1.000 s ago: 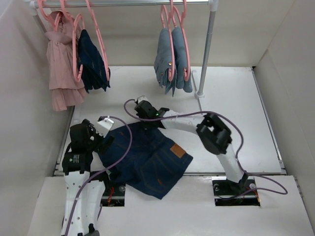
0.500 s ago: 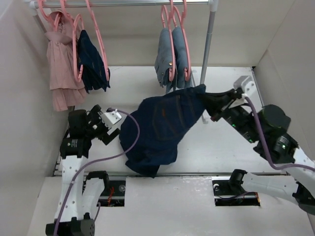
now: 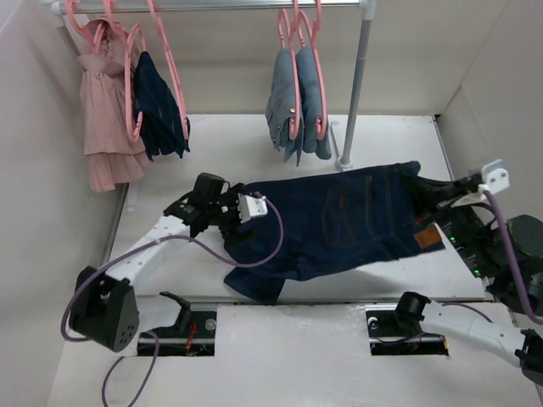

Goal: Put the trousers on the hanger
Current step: Flatten out the trousers at the center of the board.

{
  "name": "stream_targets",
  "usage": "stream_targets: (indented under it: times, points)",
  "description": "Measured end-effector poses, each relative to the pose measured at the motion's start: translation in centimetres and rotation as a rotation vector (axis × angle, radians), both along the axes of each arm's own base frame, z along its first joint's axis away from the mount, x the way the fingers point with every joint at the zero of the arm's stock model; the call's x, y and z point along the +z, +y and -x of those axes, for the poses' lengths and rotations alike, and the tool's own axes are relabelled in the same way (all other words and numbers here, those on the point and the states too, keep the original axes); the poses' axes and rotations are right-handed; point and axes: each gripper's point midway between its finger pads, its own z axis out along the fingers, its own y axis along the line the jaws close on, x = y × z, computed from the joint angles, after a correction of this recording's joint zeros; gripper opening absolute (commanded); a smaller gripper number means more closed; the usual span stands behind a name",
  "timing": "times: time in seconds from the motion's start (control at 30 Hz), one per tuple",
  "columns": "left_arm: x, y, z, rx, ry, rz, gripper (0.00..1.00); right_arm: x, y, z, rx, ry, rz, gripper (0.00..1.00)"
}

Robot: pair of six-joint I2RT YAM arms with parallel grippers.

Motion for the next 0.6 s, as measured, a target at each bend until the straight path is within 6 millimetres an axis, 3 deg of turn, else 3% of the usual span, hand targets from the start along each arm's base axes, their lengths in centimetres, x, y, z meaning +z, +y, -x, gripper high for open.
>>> stream_targets:
  times: [0.1, 0.2, 0.23, 0.27, 0.33, 0.37, 0.53, 0.6]
  points:
    - [-3.8, 0.8, -0.7, 0.097, 0.073, -0.078, 1.0, -0.1, -2.2, 0.7, -0.045, 0.014, -0.05, 0.0]
    - [-6.1, 0.9, -2.4, 0.184, 0.139, -0.105, 1.0, -1.0, -3.0, 0.8, -0.07, 0.045, -0.056, 0.0]
    - [-6.6, 0.8, -2.9, 0.204, 0.157, -0.105, 0.94, -1.4, -2.9, 0.8, -0.075, 0.055, -0.05, 0.0]
    - [-6.9, 0.6, -3.3, 0.22, 0.173, -0.101, 0.81, -1.8, -2.8, 0.6, -0.078, 0.068, -0.038, 0.0]
    - [-7.3, 0.1, -3.8, 0.243, 0.201, -0.084, 0.31, -2.6, -2.2, 0.2, -0.082, 0.09, -0.015, 0.0]
    - [-7.3, -0.1, -3.8, 0.247, 0.209, -0.074, 0.0, -2.9, -1.9, 0.0, -0.082, 0.1, -0.003, 0.0]
    - [-6.3, -0.6, -3.6, 0.264, 0.226, -0.026, 0.0, -4.8, -0.1, -1.2, -0.085, 0.122, 0.046, 0.0]
    - [-4.7, 0.0, -3.8, 0.31, 0.223, 0.008, 0.0, -5.1, 0.5, -1.8, -0.096, 0.113, 0.055, 0.0]
